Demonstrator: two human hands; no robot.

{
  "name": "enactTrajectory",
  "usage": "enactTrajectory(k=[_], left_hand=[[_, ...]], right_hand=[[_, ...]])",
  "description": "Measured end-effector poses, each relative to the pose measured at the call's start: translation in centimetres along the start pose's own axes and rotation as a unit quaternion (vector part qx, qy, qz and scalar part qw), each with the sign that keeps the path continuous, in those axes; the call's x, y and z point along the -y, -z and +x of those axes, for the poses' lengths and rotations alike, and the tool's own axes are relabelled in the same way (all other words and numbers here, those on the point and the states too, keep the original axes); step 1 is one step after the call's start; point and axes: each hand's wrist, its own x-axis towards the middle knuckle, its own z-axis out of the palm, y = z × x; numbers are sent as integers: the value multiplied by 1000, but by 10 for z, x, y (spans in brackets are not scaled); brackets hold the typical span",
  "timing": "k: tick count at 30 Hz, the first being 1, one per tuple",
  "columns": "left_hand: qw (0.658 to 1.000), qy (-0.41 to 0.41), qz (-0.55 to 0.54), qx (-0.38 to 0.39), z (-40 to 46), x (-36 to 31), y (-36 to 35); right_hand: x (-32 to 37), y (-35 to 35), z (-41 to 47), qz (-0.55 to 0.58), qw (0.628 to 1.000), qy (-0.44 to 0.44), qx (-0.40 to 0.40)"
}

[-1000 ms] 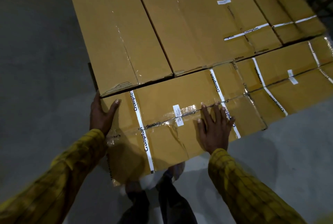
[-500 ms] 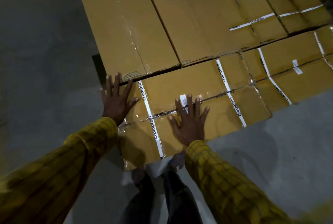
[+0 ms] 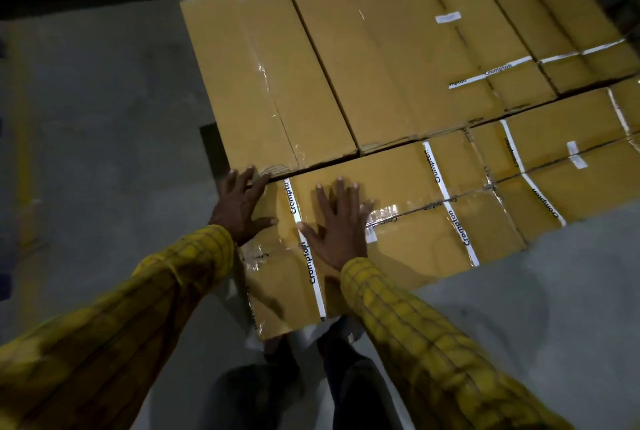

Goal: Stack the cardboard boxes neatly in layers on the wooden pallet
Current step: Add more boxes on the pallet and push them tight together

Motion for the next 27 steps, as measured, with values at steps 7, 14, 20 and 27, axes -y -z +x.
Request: enactTrajectory(k=[7, 14, 20, 27], left_hand=[[998, -41, 12, 37, 5, 16, 10], [986, -131, 11, 105, 12, 43, 36], [967, -181, -108, 143, 9, 123, 111], [982, -125, -128, 57, -3, 231, 280]], right_hand=[[96, 5, 72, 6, 997, 63, 39], [115, -1, 86, 5, 991, -16, 130], [166, 31, 120, 4, 953, -177, 246], [279, 93, 153, 243, 904, -328, 128]])
